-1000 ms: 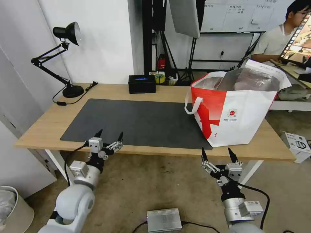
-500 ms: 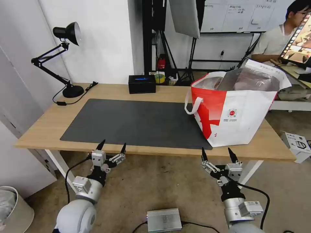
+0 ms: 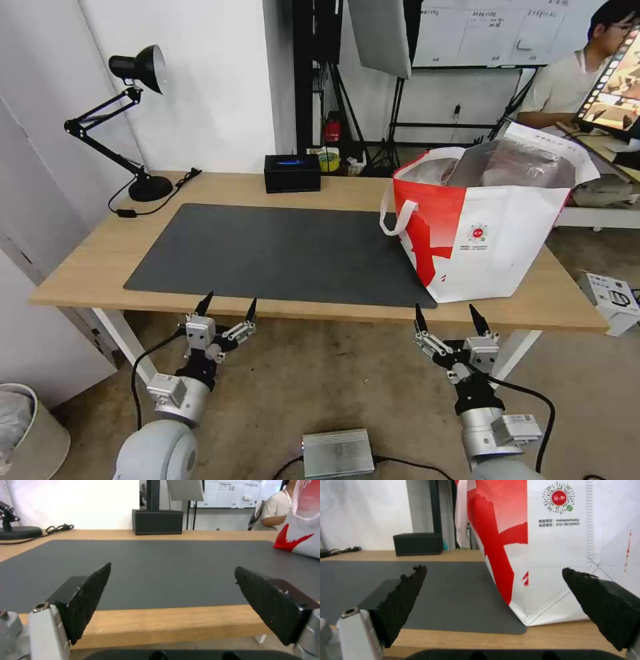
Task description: Pick up the trash from the table and place it into the takeout bag.
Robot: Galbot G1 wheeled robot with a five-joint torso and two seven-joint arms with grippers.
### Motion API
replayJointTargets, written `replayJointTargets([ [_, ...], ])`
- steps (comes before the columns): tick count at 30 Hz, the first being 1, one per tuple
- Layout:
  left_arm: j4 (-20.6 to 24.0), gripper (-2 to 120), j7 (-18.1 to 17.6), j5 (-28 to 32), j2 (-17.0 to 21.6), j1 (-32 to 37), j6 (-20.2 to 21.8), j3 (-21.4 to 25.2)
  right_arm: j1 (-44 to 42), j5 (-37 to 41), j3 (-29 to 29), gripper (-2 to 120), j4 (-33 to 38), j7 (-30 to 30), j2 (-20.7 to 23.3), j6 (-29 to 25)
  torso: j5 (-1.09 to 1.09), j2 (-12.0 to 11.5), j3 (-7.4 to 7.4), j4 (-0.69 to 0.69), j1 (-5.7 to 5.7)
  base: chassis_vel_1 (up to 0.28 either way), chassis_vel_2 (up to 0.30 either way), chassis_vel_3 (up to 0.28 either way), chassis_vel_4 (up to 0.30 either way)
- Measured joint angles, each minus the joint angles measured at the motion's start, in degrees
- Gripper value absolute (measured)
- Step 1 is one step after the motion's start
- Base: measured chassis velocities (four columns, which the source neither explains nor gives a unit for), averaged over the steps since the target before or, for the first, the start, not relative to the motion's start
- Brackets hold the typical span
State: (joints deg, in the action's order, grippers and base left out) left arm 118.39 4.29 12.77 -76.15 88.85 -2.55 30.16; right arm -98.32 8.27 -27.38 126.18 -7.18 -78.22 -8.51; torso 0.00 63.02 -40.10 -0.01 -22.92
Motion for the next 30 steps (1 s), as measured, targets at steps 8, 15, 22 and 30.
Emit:
replayJointTargets([
  [8,0.2,100,0.0,-1.0,-0.1,0.8,-0.4,0.2,0.0,0.0,0.0,100,0.0,0.0,0.0,0.0,0.0,0.0,0.0,0.0,0.0,0.0,0.0,0.0,0.0],
  [15,0.2,100,0.0,-1.5,-0.1,0.9,-0.4,0.1,0.0,0.0,0.0,100,0.0,0.0,0.0,0.0,0.0,0.0,0.0,0.0,0.0,0.0,0.0,0.0,0.0],
  [22,0.3,100,0.0,-1.5,-0.1,0.9,-0.4,0.1,0.0,0.0,0.0,100,0.0,0.0,0.0,0.0,0.0,0.0,0.0,0.0,0.0,0.0,0.0,0.0,0.0],
  [30,0.3,100,-0.1,-1.5,-0.1,0.8,-0.4,0.1,0.0,0.0,0.0,100,0.0,0.0,0.0,0.0,0.0,0.0,0.0,0.0,0.0,0.0,0.0,0.0,0.0],
])
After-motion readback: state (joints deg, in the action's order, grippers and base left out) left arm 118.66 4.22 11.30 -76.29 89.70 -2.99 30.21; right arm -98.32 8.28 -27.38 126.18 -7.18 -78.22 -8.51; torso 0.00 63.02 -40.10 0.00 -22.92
